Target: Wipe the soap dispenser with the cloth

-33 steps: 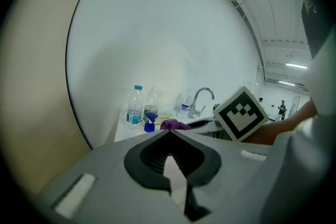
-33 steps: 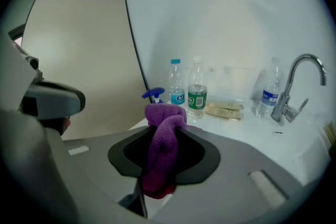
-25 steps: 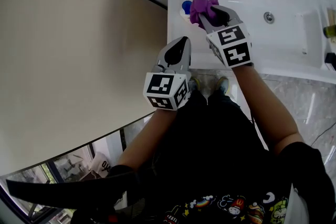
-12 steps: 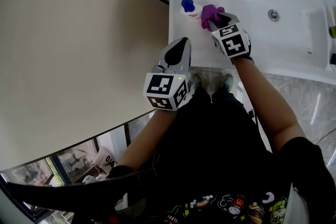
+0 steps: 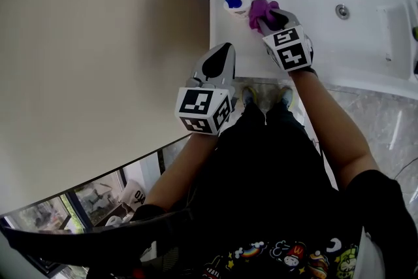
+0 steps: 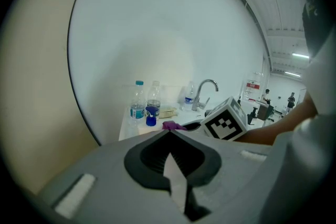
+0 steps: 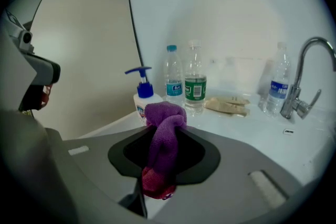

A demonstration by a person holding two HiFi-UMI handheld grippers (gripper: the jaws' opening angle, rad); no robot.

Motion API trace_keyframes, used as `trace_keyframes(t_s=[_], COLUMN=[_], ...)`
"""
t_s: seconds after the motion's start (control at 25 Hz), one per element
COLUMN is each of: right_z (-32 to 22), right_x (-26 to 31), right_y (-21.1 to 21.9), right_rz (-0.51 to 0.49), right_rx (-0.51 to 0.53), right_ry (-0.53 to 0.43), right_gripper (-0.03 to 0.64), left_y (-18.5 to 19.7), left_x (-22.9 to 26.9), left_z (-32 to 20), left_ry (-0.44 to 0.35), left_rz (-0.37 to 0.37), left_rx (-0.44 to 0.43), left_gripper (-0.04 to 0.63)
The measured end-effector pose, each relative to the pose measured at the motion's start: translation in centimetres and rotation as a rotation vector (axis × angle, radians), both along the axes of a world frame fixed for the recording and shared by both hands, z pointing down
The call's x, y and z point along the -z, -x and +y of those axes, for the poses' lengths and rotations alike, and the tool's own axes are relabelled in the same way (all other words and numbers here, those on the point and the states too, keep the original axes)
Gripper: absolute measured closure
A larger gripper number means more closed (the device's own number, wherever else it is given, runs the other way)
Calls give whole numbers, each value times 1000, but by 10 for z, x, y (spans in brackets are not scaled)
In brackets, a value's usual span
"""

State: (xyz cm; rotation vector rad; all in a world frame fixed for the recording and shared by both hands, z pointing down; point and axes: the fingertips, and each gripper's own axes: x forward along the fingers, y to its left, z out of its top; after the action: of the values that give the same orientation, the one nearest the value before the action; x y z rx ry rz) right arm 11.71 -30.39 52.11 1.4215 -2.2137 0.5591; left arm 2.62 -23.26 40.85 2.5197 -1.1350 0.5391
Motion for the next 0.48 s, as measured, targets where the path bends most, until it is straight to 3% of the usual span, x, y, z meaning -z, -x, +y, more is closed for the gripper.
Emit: trace_keyframes(t_s=[0.28, 0.48], right_z=[-2, -3], right_x=[77, 47], right_y=[6, 12], right_rz=[-39, -12], right_rx=[-29, -34], right_ry=[-162, -104], right_gripper=[486, 485], left_y=[12, 24], left_x=[5, 1], left_z=[-2, 0], left_ry=[-9, 3], left_rz=[17, 18], left_rx=[-5, -11], left_gripper=[595, 595])
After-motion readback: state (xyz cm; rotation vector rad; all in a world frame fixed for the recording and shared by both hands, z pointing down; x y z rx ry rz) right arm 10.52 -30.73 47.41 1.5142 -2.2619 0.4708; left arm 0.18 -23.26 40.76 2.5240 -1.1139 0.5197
